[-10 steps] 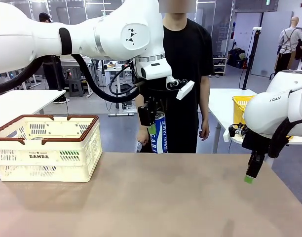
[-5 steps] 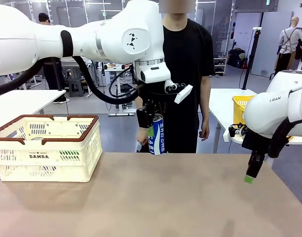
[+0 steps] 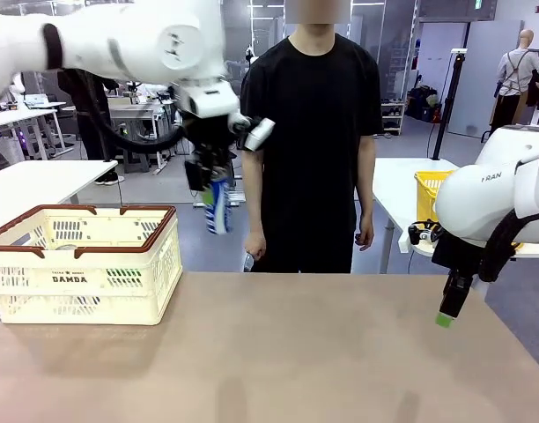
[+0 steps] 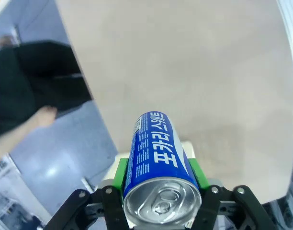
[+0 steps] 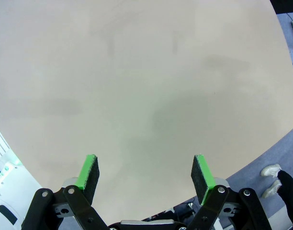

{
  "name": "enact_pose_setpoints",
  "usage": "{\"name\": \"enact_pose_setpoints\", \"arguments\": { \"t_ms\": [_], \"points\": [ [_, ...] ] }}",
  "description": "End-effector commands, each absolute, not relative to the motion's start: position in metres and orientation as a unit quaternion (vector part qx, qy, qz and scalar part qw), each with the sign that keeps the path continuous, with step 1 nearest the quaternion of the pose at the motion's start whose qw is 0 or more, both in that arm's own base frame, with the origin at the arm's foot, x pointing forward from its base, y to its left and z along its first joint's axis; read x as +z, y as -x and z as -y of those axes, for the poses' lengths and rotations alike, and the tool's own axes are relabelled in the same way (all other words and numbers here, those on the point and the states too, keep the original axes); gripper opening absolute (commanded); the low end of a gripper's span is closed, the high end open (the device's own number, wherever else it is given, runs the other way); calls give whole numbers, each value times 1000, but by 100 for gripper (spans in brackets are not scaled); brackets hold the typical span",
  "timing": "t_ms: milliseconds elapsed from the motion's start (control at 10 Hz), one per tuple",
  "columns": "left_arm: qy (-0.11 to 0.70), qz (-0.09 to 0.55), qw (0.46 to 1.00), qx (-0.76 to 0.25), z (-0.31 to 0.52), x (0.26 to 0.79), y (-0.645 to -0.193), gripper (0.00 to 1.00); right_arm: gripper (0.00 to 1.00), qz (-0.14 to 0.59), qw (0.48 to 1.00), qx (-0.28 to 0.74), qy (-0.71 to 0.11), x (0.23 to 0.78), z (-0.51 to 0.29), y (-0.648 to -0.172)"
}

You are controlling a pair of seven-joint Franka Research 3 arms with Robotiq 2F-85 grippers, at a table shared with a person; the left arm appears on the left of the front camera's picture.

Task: Place the drinks into the Shopping basket.
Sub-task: Pick up one drink and place it into the Shopping basket.

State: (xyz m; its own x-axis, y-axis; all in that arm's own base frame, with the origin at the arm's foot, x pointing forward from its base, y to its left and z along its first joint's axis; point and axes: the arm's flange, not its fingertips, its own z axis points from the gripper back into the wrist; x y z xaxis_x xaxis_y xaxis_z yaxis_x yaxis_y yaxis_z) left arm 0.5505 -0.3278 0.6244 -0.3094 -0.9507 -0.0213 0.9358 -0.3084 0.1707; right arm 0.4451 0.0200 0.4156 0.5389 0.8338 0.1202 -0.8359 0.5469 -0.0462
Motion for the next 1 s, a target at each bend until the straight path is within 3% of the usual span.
{"name": "enact_pose_setpoints", "arguments": {
  "t_ms": [0, 300, 900],
  "points": [
    [-62, 61, 629, -773, 275, 636, -555, 58, 97, 62, 877, 477, -8, 416, -19, -445],
    [-52, 73, 672, -735, 191, 648, -565, 58, 97, 62, 877, 477, -8, 416, -19, -445],
    [-16, 105, 720, -686, 89, 614, -578, 58, 97, 62, 877, 477, -8, 416, -19, -445]
  ]
}}
